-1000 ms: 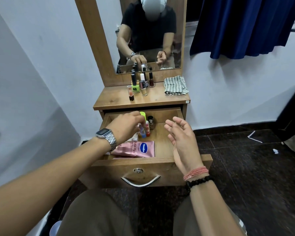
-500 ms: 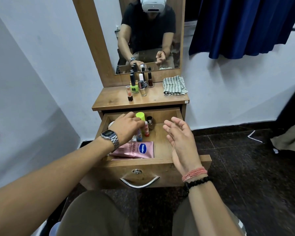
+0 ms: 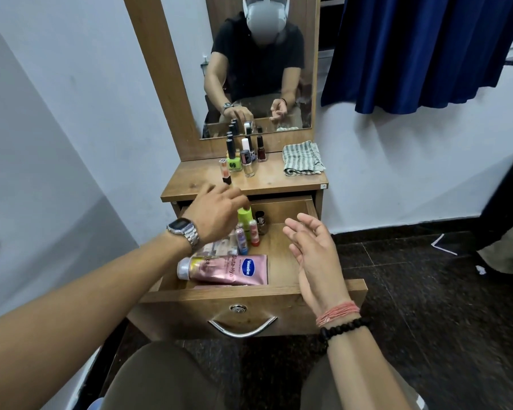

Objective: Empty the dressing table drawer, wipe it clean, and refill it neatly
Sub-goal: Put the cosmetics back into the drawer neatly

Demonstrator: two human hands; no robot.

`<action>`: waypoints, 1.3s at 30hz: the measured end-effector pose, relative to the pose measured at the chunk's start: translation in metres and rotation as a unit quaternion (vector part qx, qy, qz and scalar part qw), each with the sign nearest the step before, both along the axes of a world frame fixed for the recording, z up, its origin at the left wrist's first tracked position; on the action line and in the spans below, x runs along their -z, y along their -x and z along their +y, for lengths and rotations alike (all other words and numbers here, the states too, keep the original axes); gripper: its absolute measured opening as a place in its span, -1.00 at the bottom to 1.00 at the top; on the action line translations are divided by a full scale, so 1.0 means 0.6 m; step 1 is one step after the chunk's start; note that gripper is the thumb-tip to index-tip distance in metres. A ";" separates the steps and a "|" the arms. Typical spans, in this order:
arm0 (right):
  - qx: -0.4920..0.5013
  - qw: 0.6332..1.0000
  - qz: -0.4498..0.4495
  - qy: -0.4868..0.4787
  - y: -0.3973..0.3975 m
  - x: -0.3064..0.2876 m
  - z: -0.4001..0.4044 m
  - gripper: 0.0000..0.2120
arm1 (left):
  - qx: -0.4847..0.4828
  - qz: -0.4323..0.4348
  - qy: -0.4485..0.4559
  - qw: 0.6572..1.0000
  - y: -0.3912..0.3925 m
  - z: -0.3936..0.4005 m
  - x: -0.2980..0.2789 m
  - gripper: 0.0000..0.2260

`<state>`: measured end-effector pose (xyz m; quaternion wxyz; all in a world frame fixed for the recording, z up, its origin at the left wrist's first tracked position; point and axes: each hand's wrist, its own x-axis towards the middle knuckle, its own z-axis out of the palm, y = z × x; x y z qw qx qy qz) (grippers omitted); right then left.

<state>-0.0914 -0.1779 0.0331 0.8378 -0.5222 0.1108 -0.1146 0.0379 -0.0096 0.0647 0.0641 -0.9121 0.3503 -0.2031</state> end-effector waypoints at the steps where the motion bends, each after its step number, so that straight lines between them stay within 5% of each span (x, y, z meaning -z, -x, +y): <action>1: 0.000 1.000 -0.001 0.000 0.001 0.000 0.000 -0.74 | -0.011 -0.003 0.035 0.999 -0.009 -0.002 -0.013 -0.75; 12: -0.006 1.000 -0.002 -0.004 0.000 0.001 -0.002 -0.75 | -0.114 0.028 0.264 0.957 -0.141 -0.024 -0.118 -0.74; 39: -0.004 1.000 -0.006 -0.023 -0.002 -0.002 -0.004 -0.75 | -0.167 0.111 0.250 0.947 -0.201 -0.029 -0.132 -0.92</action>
